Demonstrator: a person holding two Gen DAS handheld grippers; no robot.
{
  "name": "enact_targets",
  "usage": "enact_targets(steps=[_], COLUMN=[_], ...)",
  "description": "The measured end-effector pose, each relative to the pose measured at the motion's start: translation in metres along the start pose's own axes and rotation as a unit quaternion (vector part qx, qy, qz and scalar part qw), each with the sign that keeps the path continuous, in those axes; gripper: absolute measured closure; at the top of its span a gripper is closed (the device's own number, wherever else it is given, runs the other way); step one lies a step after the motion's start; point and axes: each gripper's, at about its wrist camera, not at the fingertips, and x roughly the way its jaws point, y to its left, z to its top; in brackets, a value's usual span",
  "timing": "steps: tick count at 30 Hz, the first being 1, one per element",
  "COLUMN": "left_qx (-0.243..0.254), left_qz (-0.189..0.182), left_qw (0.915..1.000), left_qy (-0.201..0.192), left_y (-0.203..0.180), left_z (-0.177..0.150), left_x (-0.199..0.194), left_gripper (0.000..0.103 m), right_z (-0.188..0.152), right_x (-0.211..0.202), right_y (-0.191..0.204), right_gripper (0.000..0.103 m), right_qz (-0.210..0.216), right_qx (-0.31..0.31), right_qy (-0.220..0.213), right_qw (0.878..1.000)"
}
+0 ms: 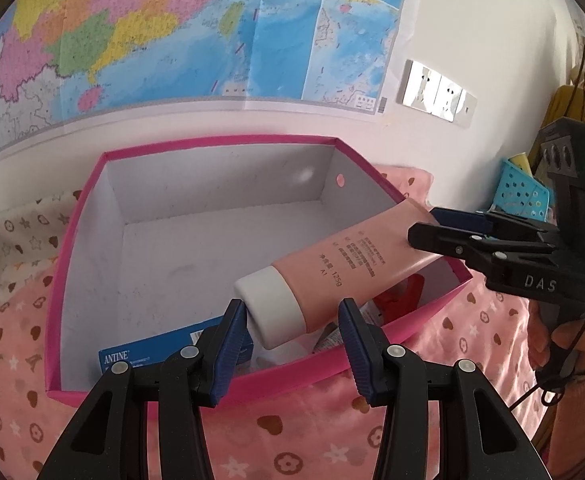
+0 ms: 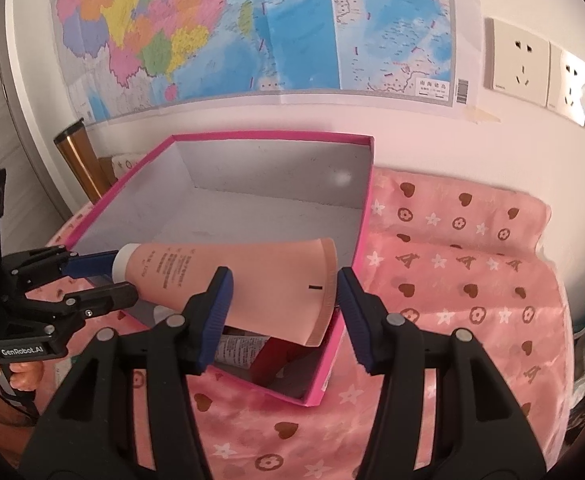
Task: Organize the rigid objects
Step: 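Lower the pink tube into the box and open the right gripper, then move the right gripper to the white-and-teal medicine box on the bed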
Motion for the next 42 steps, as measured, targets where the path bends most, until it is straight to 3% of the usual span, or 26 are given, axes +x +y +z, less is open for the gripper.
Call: enact_targets(steps=[5,7,20,24,32,36,42], left_qx=[-0.001,0.003,0.017,0.019,0.01,-0.005,-0.041], left_qz=[-0.002,-0.003,-0.011,-0.016,-0.004,0.028,0.044], left_qw=[1.0,1.0,0.9995,0.9987,0.9974,0.9982,0.9981], left_qy=[0.001,-0.002,-0.025,-0.045,-0.071,-0.052,-0.008], left_y=[0.0,-0.001,-0.005,-0.003,0.015,0.03,0.055], left_z=[0.001,0.001,-0.01,-0.017,-0.04,-0.059,-0.09], left_x=[0.002,0.001,-0.024,-0.046,-0.087,-0.089,-0.084], left_gripper=[0.055,0.055,0.053,0.048,0.043,0.043,0.043], right_z=[0.0,-0.001,-0.012,-0.018,-0.045,-0.065,-0.104], right_x=[0.004,0.005,-0.006,-0.017,-0.043,-0.04,-0.01], right_y=[0.009,0.009,0.011,0.016,0.044,0.065,0.097], right_gripper=[0.043,0.037,0.036,0.036,0.036,0.036,0.036], right_qz=[-0.029,-0.034,-0.017,0.01,0.117,0.163,0.213], right_qx=[-0.024,-0.024,-0.009,-0.001,-0.005,-0.012,-0.015], right_qy=[0.002,0.0,-0.007,-0.016,-0.022,0.003,0.082], right_qw=[0.999,0.999,1.0,1.0,0.993,0.987,0.973])
